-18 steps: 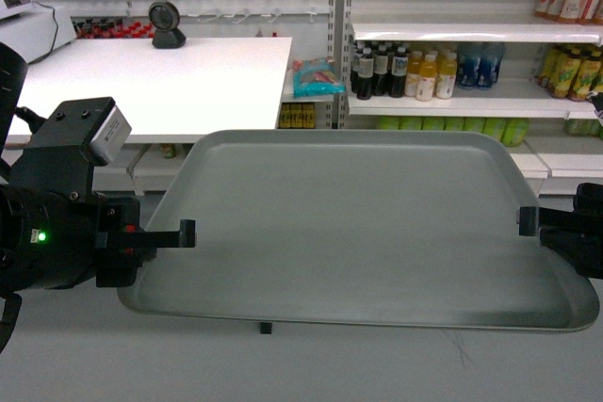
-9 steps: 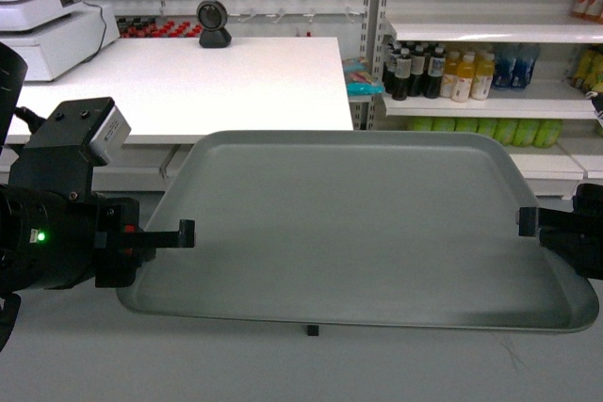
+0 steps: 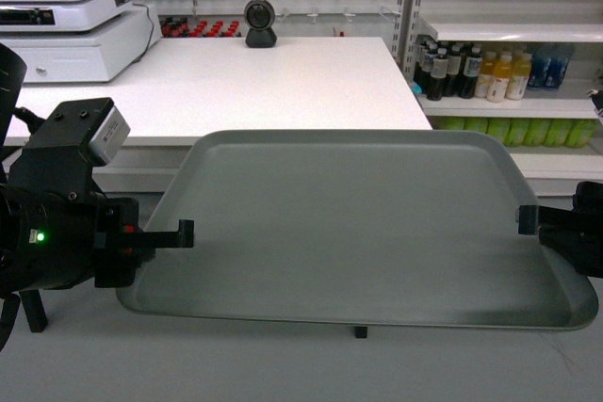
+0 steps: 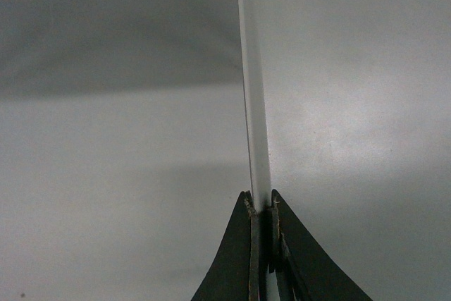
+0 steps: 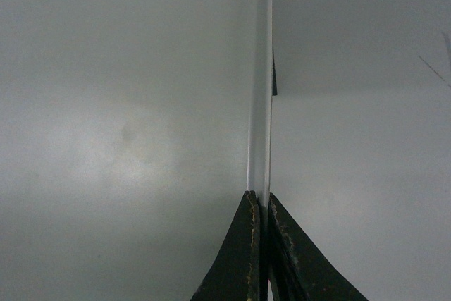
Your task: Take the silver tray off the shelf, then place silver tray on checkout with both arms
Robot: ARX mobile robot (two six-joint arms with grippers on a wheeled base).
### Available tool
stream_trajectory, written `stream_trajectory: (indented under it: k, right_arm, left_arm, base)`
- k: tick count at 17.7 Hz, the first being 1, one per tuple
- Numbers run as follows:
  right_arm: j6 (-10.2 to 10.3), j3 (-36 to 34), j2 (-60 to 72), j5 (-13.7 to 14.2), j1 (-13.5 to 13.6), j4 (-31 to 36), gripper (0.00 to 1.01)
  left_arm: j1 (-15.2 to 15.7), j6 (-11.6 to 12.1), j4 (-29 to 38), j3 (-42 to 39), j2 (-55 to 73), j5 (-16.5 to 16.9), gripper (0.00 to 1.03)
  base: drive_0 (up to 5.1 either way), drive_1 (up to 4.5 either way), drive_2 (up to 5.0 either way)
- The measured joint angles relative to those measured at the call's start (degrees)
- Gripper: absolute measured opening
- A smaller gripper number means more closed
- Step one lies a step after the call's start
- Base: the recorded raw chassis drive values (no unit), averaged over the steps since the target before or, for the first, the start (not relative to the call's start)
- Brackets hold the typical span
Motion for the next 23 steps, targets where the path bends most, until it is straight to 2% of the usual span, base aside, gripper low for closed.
stream_trajectory:
  k: [12, 23]
  right_arm:
    - [0.33, 0.07, 0.07, 0.11, 0.44, -0.44, 0.04]
    - [0.33, 0.04, 0.04, 0.17, 0.31, -0.26, 0.04]
  left_arm:
    - [0.28, 0.24, -0.31, 0.00, 0.00, -0.04, 0.03]
    - [0.02, 0.22, 0.11, -0.04, 0.00, -0.15, 0.03]
  base:
    - [-5.0, 2.45, 2.5]
    - [0.0, 4.25, -4.2]
